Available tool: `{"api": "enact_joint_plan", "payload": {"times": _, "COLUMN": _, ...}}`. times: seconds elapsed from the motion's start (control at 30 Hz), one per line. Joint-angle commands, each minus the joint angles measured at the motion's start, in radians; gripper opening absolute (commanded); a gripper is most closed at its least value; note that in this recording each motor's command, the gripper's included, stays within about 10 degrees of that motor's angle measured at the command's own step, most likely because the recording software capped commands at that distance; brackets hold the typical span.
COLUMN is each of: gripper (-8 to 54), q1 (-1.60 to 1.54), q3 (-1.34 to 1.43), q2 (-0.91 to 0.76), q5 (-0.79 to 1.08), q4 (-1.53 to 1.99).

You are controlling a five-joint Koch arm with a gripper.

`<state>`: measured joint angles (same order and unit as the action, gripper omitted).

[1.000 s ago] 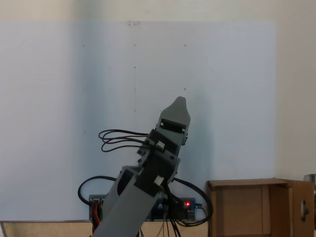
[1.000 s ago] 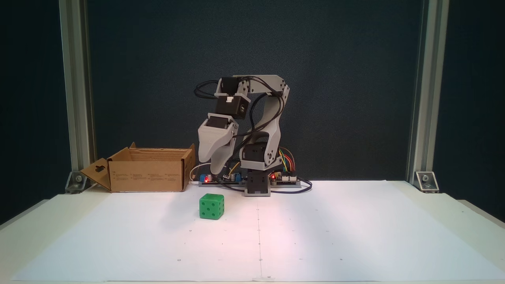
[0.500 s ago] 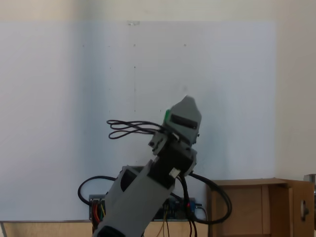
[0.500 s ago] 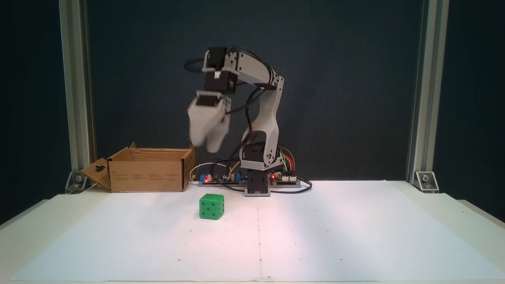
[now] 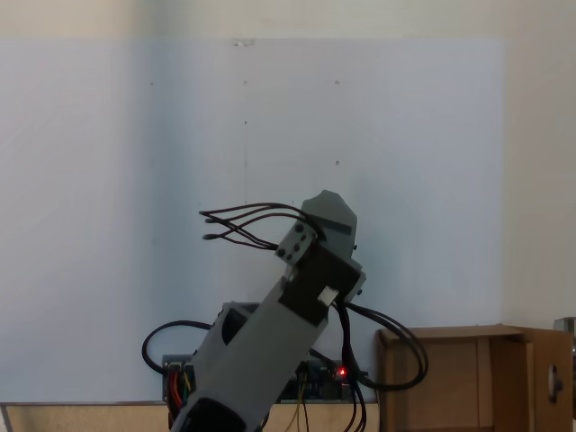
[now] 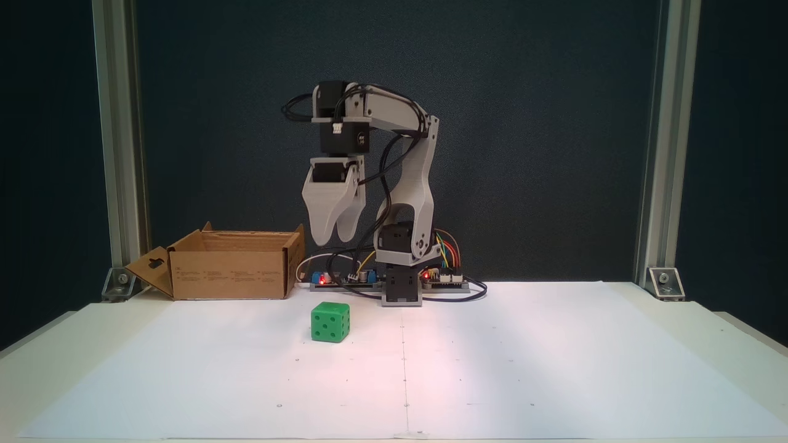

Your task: Grasp a green dice and put it in the bin.

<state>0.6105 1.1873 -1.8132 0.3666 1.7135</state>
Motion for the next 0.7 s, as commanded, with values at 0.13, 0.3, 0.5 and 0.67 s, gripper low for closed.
{"api": "enact_joint_plan", "payload": {"times": 0.13, "gripper": 46.1, "q1": 0.0, "q3": -0.017, "q2": 0.038, "q5": 0.044, "q4": 0.066}}
{"api": "enact_joint_plan", "payload": {"times": 0.3, "gripper": 45.8, "q1": -0.026, "q3": -0.017, "q2": 0.043, "q5": 0.011, "q4": 0.032}}
{"api": "enact_joint_plan", "payload": {"times": 0.5, "gripper": 45.9, "q1": -0.026, "q3": 0.015, "q2": 0.064, "q5": 0.021, "q4": 0.006}}
{"api": "enact_joint_plan", "payload": {"times": 0.67, "gripper": 46.0, "q1": -0.026, "q3": 0.069, "q2": 0.08, "q5": 0.098, "q4": -0.02}}
